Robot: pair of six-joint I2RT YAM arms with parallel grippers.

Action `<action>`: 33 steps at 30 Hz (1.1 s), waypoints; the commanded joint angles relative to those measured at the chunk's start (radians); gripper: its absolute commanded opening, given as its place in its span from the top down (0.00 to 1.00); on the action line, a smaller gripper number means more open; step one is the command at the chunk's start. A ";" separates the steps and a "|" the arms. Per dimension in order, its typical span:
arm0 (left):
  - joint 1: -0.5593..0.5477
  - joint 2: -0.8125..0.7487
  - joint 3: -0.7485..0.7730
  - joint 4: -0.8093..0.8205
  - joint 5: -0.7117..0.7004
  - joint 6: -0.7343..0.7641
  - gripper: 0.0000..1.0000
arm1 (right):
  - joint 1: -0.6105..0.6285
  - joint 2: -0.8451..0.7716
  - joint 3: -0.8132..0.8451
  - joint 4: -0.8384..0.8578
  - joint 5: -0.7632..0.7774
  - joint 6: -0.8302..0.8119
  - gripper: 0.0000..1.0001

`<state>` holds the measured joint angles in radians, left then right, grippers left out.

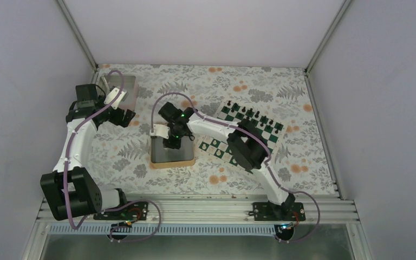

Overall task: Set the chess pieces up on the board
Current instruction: Pick up the chess piece from the storage box, then place the chess piece on the chessboard.

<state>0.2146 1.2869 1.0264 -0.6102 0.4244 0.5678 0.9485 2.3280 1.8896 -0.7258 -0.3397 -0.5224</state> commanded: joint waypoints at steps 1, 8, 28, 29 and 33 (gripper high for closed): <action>-0.003 -0.020 0.007 0.013 0.031 0.007 0.00 | -0.009 -0.196 -0.098 0.006 0.030 -0.001 0.91; -0.003 -0.019 0.008 0.015 0.015 0.005 0.00 | -0.095 -0.511 -0.293 -0.056 0.113 0.006 0.91; -0.006 0.010 0.014 0.013 0.005 0.005 0.00 | -0.672 -1.260 -1.195 -0.018 0.216 -0.097 0.91; -0.006 0.008 0.014 0.013 0.004 0.005 0.00 | -0.694 -1.271 -1.218 -0.017 0.215 -0.108 0.91; -0.006 0.006 0.010 0.013 -0.004 0.003 0.00 | -0.784 -1.301 -1.285 -0.018 0.196 -0.162 0.91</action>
<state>0.2111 1.2915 1.0264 -0.6075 0.4191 0.5674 0.2348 1.0618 0.6514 -0.7601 -0.1329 -0.6106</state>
